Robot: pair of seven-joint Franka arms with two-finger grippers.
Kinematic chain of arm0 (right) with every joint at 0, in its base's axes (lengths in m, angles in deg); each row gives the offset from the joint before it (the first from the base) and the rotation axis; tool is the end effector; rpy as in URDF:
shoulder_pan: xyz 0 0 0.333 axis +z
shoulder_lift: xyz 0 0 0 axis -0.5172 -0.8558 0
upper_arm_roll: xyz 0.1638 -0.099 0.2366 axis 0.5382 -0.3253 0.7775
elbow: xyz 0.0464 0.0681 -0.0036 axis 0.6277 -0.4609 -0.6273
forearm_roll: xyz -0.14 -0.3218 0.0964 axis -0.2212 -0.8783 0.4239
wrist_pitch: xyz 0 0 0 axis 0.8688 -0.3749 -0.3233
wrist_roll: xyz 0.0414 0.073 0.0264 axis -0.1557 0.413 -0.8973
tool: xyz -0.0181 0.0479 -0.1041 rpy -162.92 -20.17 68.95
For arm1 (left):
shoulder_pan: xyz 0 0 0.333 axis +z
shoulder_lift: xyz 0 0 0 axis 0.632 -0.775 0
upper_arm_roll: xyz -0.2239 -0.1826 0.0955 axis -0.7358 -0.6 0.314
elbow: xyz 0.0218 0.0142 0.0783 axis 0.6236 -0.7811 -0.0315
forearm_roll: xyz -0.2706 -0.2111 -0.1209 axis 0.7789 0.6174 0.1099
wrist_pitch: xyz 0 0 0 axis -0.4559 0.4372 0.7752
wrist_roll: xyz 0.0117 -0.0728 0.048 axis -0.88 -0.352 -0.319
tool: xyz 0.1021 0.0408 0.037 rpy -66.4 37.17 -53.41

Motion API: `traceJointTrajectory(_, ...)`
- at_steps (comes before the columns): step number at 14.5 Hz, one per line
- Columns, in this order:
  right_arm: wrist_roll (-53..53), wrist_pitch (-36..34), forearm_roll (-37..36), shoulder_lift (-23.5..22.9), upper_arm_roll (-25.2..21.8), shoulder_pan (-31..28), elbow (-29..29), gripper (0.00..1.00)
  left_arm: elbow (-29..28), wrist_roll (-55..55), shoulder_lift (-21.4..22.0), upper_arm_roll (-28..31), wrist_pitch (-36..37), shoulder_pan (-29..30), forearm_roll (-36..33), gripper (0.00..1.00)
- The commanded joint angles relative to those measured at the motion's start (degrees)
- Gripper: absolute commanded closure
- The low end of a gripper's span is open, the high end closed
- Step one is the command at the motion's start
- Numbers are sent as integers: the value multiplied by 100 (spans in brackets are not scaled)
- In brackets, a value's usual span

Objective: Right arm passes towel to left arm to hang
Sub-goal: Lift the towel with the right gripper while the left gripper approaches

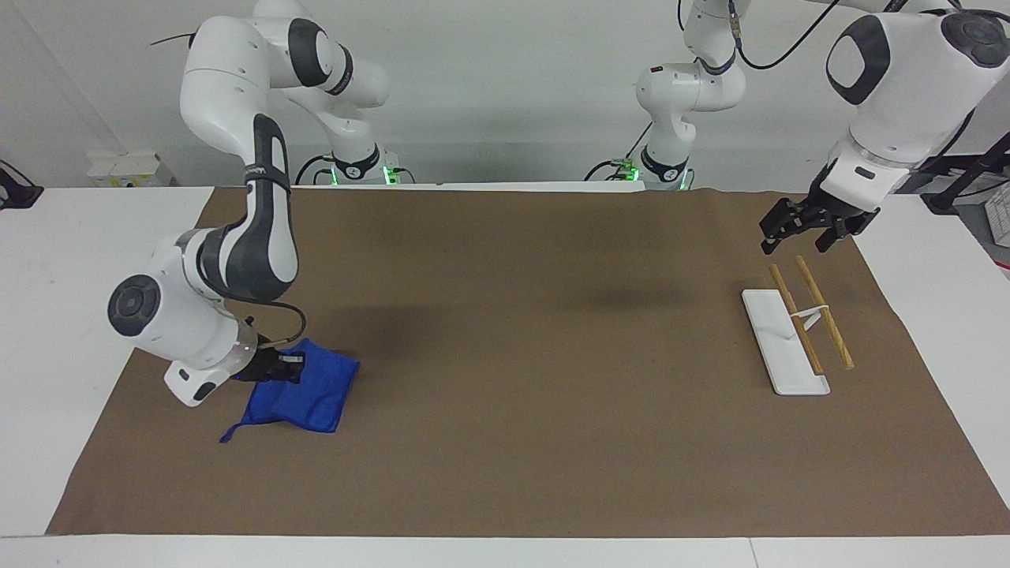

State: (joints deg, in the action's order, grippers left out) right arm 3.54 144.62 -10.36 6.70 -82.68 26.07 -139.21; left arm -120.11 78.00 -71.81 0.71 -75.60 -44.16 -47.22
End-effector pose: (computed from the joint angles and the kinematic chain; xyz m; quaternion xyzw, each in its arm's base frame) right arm 0.6567 -0.0054 0.3670 -0.9877 0.0049 0.0917 0.1268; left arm 0.5290 -0.0611 0.5693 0.9995 -0.0231 0.0011 0.0194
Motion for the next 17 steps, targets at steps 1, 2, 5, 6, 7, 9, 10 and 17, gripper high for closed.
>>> traceJointTrajectory(1, 1092, -394, 639, 316, 195, 173, -31, 100, 48, 60, 1, -21, -85, -49, -99, 2)
traceJointTrajectory(2, 1454, -456, 920, 448, 256, 235, -66, 100, 48, 190, -7, -30, -86, -49, -99, 2)
traceJointTrajectory(5, 2237, -466, 1755, 712, 528, 253, -303, 100, 48, 1523, -7, -249, -51, -49, -99, 1)
traceJointTrajectory(6, 2467, -440, 2106, 808, 573, 253, -426, 100, 48, 2093, -7, -363, -77, -49, -90, 1)
traceJointTrajectory(7, 2730, -404, 2501, 914, 608, 262, -575, 100, 48, 2630, 1, -469, -86, -49, -90, 1)
traceJointTrajectory(9, 3135, -308, 3065, 1046, 661, 427, -760, 99, -14, 3902, 28, -714, -85, -49, -38, 2)
traceJointTrajectory(10, 3293, -116, 3285, 1142, 661, 507, -900, 99, -66, 4562, 37, -838, -94, -49, -29, 2)
traceJointTrajectory(17, 4032, 1861, 5264, 1741, 661, 1517, -2149, 99, -278, 8977, 45, -1506, -525, -40, 928, 3)
